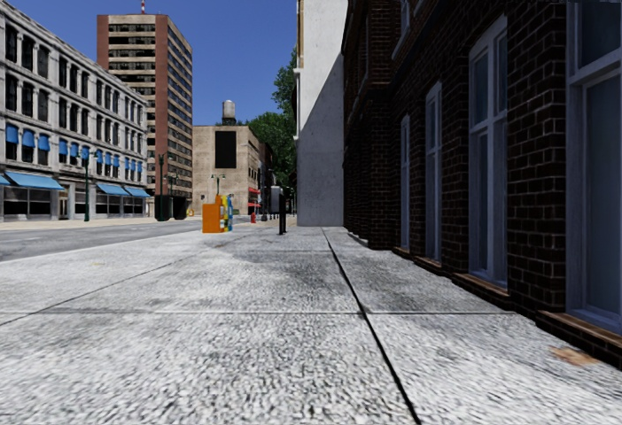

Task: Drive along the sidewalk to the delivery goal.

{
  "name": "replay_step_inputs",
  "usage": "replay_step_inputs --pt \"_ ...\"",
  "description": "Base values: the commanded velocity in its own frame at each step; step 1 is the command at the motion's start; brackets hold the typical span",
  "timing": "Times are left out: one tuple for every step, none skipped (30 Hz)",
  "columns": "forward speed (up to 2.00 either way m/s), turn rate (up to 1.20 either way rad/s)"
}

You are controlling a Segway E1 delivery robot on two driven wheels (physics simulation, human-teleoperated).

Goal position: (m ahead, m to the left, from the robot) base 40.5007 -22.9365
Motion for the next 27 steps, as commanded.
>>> replay_step_inputs --pt "2.0 0.0" --pt "2.0 0.0" --pt "2.0 0.0" --pt "2.0 0.0" --pt "2.0 0.0" --pt "2.0 0.0" --pt "2.0 0.0" --pt "2.0 0.0" --pt "2.0 0.0" --pt "2.0 0.0" --pt "2.0 0.0" --pt "2.0 0.0" --pt "2.0 0.0" --pt "2.0 0.0" --pt "2.0 0.0" --pt "2.0 0.0" --pt "2.0 0.0" --pt "2.0 0.0" --pt "2.0 0.0" --pt "2.0 0.0" --pt "2.0 0.0" --pt "2.0 0.0" --pt "2.0 0.0" --pt "2.0 0.0" --pt "2.0 0.0" --pt "2.0 0.0" --pt "2.0 0.0"
